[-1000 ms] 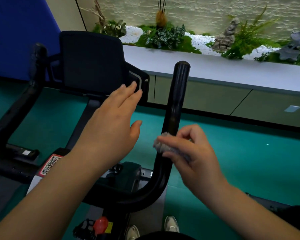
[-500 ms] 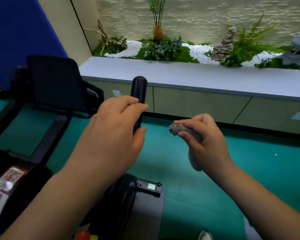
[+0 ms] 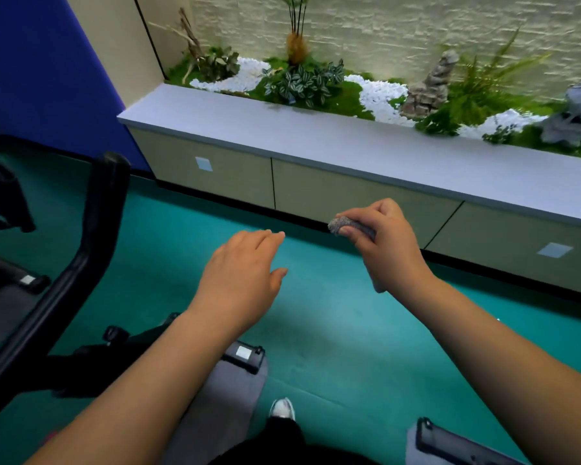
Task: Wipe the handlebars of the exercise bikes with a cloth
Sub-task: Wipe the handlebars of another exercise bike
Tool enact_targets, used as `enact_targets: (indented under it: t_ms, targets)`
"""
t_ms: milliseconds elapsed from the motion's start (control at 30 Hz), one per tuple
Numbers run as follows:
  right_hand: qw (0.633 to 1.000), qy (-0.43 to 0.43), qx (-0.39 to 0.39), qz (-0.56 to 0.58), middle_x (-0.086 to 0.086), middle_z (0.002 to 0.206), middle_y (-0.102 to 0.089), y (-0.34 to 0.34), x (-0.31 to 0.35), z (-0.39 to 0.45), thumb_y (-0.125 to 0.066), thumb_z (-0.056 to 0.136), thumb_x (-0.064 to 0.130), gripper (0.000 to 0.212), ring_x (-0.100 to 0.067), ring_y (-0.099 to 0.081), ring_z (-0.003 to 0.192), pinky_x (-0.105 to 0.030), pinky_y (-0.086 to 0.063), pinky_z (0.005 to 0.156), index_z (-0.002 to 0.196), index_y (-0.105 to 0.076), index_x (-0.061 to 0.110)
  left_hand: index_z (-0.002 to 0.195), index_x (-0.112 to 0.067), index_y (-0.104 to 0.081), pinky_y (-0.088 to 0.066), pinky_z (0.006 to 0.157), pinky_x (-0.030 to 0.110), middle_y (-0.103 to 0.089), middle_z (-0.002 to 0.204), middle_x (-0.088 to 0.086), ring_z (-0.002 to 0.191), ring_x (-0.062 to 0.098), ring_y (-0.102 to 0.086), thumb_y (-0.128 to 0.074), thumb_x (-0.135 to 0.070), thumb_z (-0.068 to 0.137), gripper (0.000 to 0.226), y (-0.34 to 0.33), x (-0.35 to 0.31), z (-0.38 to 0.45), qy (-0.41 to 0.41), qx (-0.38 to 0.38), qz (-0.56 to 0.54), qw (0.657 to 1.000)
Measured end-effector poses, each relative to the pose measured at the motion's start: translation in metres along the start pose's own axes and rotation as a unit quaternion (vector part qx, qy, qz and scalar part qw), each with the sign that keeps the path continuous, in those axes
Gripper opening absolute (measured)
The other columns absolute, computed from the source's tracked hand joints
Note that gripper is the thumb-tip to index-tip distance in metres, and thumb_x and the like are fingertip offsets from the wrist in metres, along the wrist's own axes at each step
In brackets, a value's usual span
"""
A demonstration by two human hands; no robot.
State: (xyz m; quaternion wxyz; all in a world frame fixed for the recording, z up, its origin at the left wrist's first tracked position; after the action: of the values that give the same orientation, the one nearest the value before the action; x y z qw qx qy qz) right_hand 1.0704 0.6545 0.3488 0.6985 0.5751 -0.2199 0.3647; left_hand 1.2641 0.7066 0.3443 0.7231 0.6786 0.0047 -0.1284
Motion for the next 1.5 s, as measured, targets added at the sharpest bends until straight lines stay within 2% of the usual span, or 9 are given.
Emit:
enact_targets:
  t_ms: [200,500,633,833,967,1067,1133,1367,1500]
  targets:
    - [0.999,-0.011,0.028,-0.014,0.000,0.093,-0.043,-0.012,-0.042,0.053,-0.065,0.089,0.020,0.019,-0.001,-0.046,0.082,0.002,-0.030,0.071,0.107,-0.071,0.021,0.146,-0.025,-0.031,-0.029,0.111,0.036,-0.036,0.150,-0.004,0.137,0.018,-0.031,-0.048,-0.044,0.093,0.059,-0.051,0.015,0.061,0.029,0.061,0.028,0.997]
    - [0.993,0.010,0.099,-0.064,-0.001,0.095,-0.052,-0.032,-0.075,0.148,-0.059,0.092,0.026,0.018,-0.012,-0.049,0.087,-0.006,-0.032,0.066,0.107,-0.069,0.027,0.150,-0.027,-0.018,-0.018,0.117,0.039,-0.020,0.158,-0.003,0.145,0.021,-0.016,-0.043,-0.048,0.096,0.064,-0.102,0.029,0.155,0.043,0.148,0.038,0.987]
    - [0.989,0.015,0.134,-0.054,0.001,0.094,-0.051,-0.048,-0.089,0.190,-0.058,0.093,0.028,0.016,-0.009,-0.048,0.083,0.001,-0.032,0.067,0.104,-0.068,0.032,0.150,-0.028,-0.018,-0.017,0.117,0.042,-0.023,0.157,-0.004,0.145,0.020,-0.019,-0.043,-0.050,0.095,0.064,-0.107,0.046,0.185,0.078,0.144,0.047,0.985]
    - [0.978,0.090,0.182,-0.036,0.002,0.095,-0.054,-0.078,-0.092,0.280,-0.060,0.092,0.029,0.016,-0.007,-0.047,0.088,-0.002,-0.029,0.070,0.104,-0.070,0.029,0.151,-0.026,-0.016,-0.018,0.117,0.041,-0.025,0.156,-0.002,0.144,0.020,-0.020,-0.038,-0.050,0.097,0.063,-0.119,0.084,0.233,0.154,0.139,0.055,0.977]
    - [0.962,0.153,0.223,-0.034,0.006,0.091,-0.052,-0.097,-0.088,0.339,-0.061,0.091,0.030,0.017,-0.010,-0.047,0.090,-0.015,-0.031,0.069,0.104,-0.072,0.025,0.150,-0.025,-0.019,-0.020,0.116,0.042,-0.027,0.156,-0.001,0.144,0.021,-0.022,-0.039,-0.050,0.096,0.063,-0.122,0.103,0.257,0.230,0.126,0.052,0.964]
    - [0.950,0.179,0.255,-0.019,0.005,0.091,-0.053,-0.117,-0.085,0.374,-0.062,0.091,0.031,0.016,-0.010,-0.049,0.088,-0.006,-0.030,0.070,0.101,-0.072,0.027,0.150,-0.025,-0.020,-0.020,0.116,0.042,-0.028,0.156,-0.001,0.143,0.021,-0.023,-0.040,-0.050,0.096,0.063,-0.119,0.112,0.270,0.278,0.118,0.050,0.952]
    - [0.941,0.196,0.275,-0.015,0.004,0.091,-0.055,-0.136,-0.081,0.391,-0.062,0.091,0.032,0.015,-0.010,-0.050,0.088,-0.010,-0.032,0.072,0.101,-0.072,0.029,0.150,-0.025,-0.019,-0.020,0.116,0.042,-0.027,0.156,-0.001,0.144,0.021,-0.023,-0.041,-0.050,0.096,0.063,-0.115,0.117,0.276,0.305,0.112,0.048,0.945]
    - [0.902,0.245,0.355,0.035,0.018,0.086,-0.049,-0.218,-0.024,0.413,-0.064,0.090,0.028,0.012,0.005,-0.048,0.084,0.004,-0.028,0.074,0.099,-0.072,0.025,0.150,-0.028,-0.018,-0.014,0.117,0.041,-0.024,0.157,-0.004,0.145,0.020,-0.020,-0.040,-0.050,0.096,0.063,-0.109,0.167,0.264,0.408,0.088,0.004,0.909]
    - [0.884,0.282,0.372,0.038,0.008,0.088,-0.049,-0.272,0.016,0.422,-0.066,0.089,0.026,0.015,0.007,-0.048,0.079,0.002,-0.031,0.074,0.101,-0.073,0.020,0.150,-0.026,-0.019,-0.014,0.118,0.040,-0.024,0.157,-0.003,0.145,0.020,-0.020,-0.041,-0.049,0.096,0.063,-0.101,0.221,0.255,0.447,0.075,-0.008,0.891]
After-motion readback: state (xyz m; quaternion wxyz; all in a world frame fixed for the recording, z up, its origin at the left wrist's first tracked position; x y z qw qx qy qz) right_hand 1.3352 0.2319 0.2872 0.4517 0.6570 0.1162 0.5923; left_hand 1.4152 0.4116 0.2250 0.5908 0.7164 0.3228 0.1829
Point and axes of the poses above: each hand's wrist, its own z-axis towards the middle knuckle, its own y-axis out of the back of the hand, x = y × z, the point moved 7 cm from there along z, towards the middle knuckle
